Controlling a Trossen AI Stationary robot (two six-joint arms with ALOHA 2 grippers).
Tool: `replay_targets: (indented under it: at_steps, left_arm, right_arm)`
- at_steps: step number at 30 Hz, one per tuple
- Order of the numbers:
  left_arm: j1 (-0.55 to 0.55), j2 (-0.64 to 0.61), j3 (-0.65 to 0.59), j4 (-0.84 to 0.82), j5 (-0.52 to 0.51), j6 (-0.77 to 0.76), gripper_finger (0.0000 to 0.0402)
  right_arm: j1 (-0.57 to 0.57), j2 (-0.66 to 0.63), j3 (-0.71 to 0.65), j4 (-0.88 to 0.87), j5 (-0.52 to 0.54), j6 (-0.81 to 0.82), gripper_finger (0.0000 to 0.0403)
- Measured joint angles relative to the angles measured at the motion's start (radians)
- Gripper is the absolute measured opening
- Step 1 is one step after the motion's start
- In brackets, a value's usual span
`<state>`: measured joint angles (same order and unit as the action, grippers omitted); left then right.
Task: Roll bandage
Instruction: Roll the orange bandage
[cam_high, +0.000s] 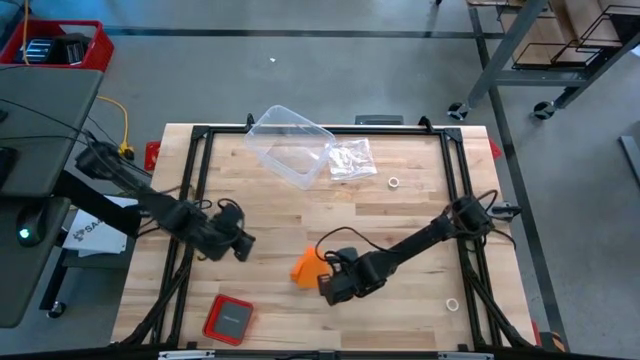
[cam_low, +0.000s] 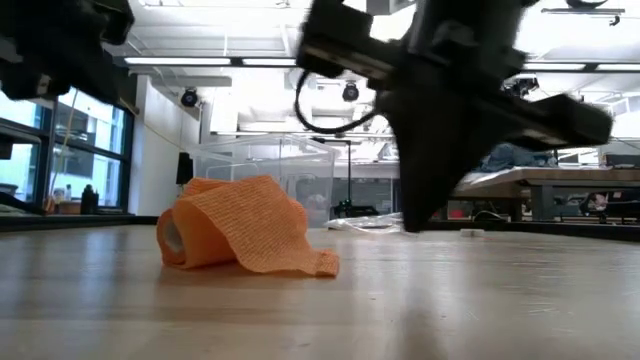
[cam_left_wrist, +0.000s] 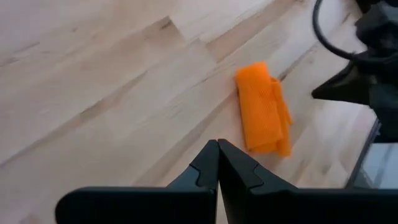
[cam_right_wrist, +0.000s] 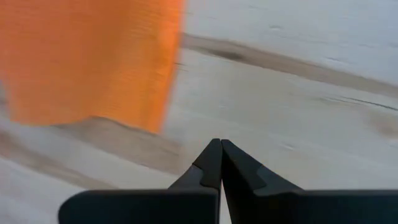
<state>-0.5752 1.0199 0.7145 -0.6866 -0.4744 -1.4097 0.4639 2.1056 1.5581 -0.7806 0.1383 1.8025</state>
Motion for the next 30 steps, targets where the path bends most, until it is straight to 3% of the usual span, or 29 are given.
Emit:
replay_targets:
  at_steps: [4, 10, 15, 19, 30]
  left_arm:
    - [0.038, 0.140, -0.027, 0.204, 0.028, 0.055, 0.0000]
    - [0.101, 0.347, -0.029, 0.436, 0.056, 0.107, 0.0000]
    - [0.133, 0.493, -0.029, 0.577, 0.182, 0.131, 0.0000]
    - [0.124, 0.600, -0.029, 0.678, 0.223, 0.088, 0.0000]
    - [0.088, 0.744, -0.028, 1.011, 0.313, 0.024, 0.0000]
  right_arm:
    - [-0.005, 0.000, -0.009, -0.032, -0.009, 0.004, 0.0000]
    - [-0.044, 0.008, -0.081, 0.097, -0.004, -0.008, 0.0000]
    - [-0.047, 0.006, -0.099, 0.116, 0.000, -0.004, 0.0000]
    - [-0.043, 0.029, -0.100, 0.209, 0.001, -0.010, 0.0000]
    - [-0.031, 0.059, -0.084, 0.266, 0.060, 0.000, 0.0000]
